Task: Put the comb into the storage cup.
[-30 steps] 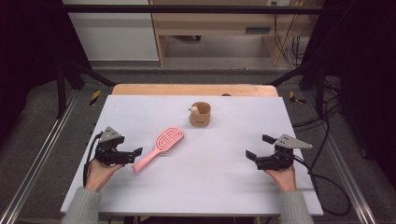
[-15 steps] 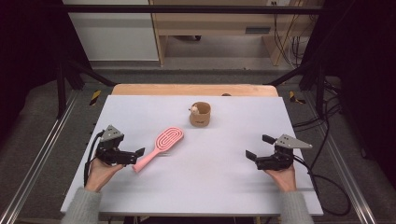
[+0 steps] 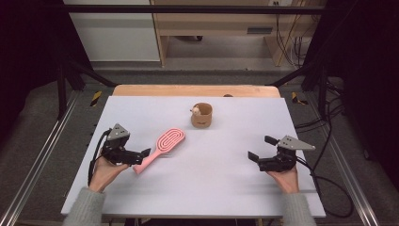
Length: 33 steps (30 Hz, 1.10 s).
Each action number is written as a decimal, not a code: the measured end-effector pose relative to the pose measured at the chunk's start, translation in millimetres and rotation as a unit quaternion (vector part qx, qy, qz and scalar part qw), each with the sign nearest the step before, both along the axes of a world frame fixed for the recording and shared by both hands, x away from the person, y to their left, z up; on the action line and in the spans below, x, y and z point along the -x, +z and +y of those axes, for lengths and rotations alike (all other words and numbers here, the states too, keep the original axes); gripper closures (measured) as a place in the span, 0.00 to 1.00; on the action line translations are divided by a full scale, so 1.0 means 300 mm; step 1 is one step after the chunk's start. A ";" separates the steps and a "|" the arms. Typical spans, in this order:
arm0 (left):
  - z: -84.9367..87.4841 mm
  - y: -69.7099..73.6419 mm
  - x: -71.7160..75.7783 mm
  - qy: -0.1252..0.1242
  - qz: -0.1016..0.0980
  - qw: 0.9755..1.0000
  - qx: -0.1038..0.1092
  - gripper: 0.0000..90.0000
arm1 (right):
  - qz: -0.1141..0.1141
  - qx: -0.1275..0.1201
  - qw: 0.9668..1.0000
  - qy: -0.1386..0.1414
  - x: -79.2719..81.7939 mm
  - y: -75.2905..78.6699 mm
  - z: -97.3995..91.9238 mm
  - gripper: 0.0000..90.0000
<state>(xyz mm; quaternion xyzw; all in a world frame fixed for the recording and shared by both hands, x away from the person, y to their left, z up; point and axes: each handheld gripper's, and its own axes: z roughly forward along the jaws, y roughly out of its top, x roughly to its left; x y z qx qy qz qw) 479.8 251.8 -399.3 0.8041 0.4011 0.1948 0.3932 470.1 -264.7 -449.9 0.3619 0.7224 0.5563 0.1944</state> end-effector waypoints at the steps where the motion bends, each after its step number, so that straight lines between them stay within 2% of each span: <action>1: -0.002 0.000 -0.004 0.000 0.001 1.000 0.000 0.00 | 0.000 0.000 1.000 0.000 0.000 0.000 0.000 0.00; 13: -0.024 -0.007 -0.035 -0.005 0.008 1.000 -0.005 0.00 | 0.000 0.000 1.000 0.000 0.000 0.000 -0.001 0.00; 33: -0.064 -0.085 -0.077 -0.005 0.033 0.999 -0.042 0.00 | 0.000 0.002 1.000 0.000 -0.001 -0.001 -0.001 0.00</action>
